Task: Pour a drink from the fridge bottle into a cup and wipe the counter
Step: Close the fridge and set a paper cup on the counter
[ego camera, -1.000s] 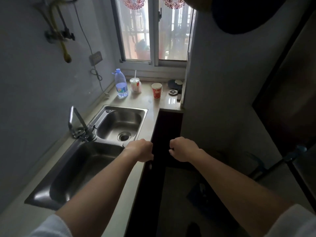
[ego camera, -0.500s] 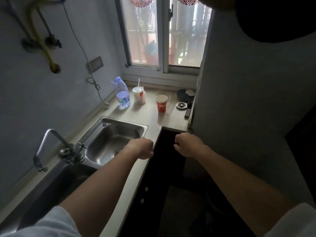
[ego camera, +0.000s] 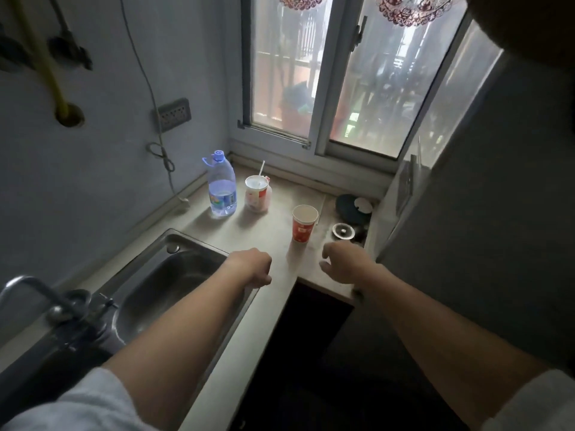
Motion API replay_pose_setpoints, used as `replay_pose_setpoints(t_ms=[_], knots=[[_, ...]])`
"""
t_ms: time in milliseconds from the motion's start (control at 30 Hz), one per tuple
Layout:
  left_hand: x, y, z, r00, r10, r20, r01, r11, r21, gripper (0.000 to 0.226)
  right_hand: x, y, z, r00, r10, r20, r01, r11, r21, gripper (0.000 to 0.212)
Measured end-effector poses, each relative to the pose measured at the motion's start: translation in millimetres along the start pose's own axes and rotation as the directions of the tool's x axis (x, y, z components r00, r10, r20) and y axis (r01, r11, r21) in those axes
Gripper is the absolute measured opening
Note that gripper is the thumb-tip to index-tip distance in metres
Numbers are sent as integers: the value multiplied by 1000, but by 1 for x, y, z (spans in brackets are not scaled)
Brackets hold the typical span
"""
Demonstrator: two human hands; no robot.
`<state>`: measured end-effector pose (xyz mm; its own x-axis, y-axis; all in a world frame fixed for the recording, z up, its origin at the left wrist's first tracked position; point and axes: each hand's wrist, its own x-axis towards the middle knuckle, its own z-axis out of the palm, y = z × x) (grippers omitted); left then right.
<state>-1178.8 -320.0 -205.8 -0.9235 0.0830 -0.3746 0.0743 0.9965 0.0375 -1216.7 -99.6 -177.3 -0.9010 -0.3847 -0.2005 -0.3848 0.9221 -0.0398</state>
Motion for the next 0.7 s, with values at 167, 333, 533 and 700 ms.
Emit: replay_pose_setpoints(t_ms=[167,333,533,700], knots=[[51,-16,-1,1000,6,17,-6,1000,5,28,42,6,4,998,30,56,-30,999,10,33],[97,-17,8,999,19,48,-18,1000,-17,28,75,17,32,990,32,134,-42,997,69,37],[151,-19,11,999,-34,37,35,999,-27,29,136,41,59,983,164,86,-185,907,379,68],[188,-20,21,998,-58,37,60,996,-64,30,180,51,103,964,253,79,-250,772,585,93]])
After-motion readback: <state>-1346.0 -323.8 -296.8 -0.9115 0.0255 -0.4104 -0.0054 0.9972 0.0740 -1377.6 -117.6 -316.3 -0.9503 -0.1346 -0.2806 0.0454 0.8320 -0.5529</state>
